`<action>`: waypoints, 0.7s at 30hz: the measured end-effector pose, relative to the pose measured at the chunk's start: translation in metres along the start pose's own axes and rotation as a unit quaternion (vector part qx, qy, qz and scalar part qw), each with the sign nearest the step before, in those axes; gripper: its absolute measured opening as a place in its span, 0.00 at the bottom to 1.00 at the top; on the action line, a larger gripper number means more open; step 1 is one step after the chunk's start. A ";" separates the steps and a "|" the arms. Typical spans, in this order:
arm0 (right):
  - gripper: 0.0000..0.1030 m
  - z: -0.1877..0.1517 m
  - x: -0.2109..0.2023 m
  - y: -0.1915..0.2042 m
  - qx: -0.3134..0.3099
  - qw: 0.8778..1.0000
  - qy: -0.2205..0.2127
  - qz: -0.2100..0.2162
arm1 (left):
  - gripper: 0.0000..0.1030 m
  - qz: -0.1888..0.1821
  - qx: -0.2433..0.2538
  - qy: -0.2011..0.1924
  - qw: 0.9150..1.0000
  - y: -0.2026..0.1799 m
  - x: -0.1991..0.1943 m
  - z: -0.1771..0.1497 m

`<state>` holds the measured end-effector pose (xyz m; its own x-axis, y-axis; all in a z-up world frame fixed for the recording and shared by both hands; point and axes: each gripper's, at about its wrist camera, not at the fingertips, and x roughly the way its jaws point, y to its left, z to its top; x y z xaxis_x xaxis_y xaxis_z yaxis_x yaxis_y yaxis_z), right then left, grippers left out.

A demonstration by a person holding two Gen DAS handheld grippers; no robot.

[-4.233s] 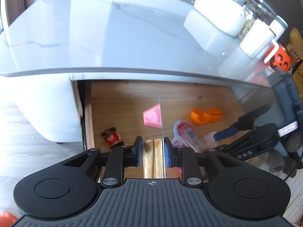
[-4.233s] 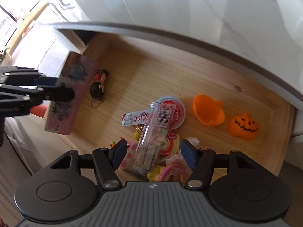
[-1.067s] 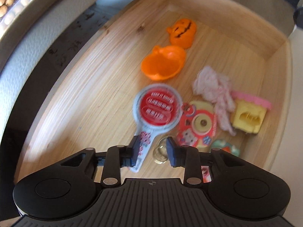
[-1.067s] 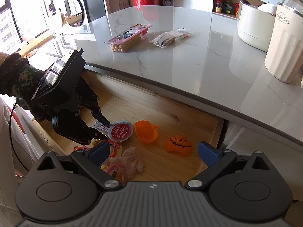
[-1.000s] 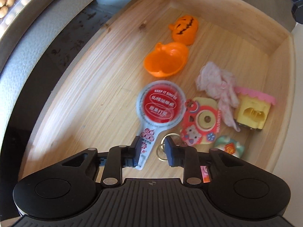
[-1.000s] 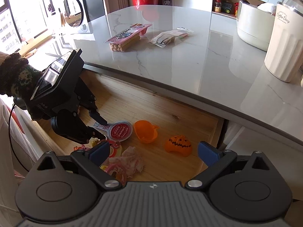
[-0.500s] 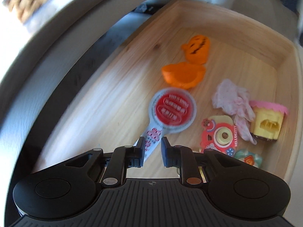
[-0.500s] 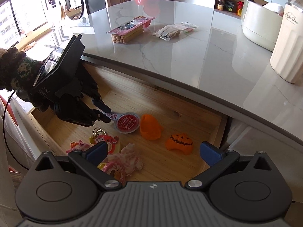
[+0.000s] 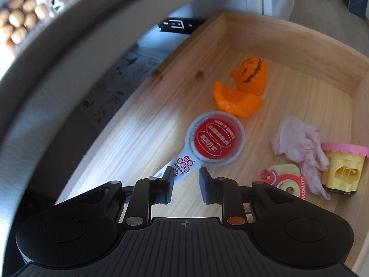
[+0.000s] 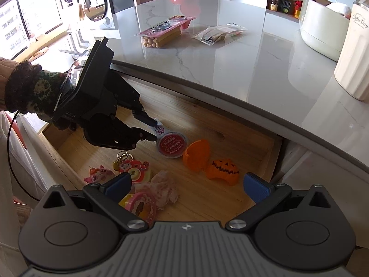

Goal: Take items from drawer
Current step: 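Lower the left tool and grasp the red-and-white candy paddle's stick, then lift the candy paddle out of the drawer with the left tool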

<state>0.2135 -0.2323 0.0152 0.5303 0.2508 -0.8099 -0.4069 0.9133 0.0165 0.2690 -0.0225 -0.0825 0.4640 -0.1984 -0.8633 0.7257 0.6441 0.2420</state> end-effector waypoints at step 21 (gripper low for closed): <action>1.00 0.001 0.001 -0.003 0.009 1.000 -0.003 0.007 | 0.49 -0.030 0.005 -0.015 0.999 -0.014 0.006 0.021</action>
<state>0.2159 -0.2345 0.0150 0.5287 0.2644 -0.8066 -0.4006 0.9155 0.0374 0.2728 -0.0487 -0.0819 0.4344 -0.2587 -0.8628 0.7580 0.6225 0.1950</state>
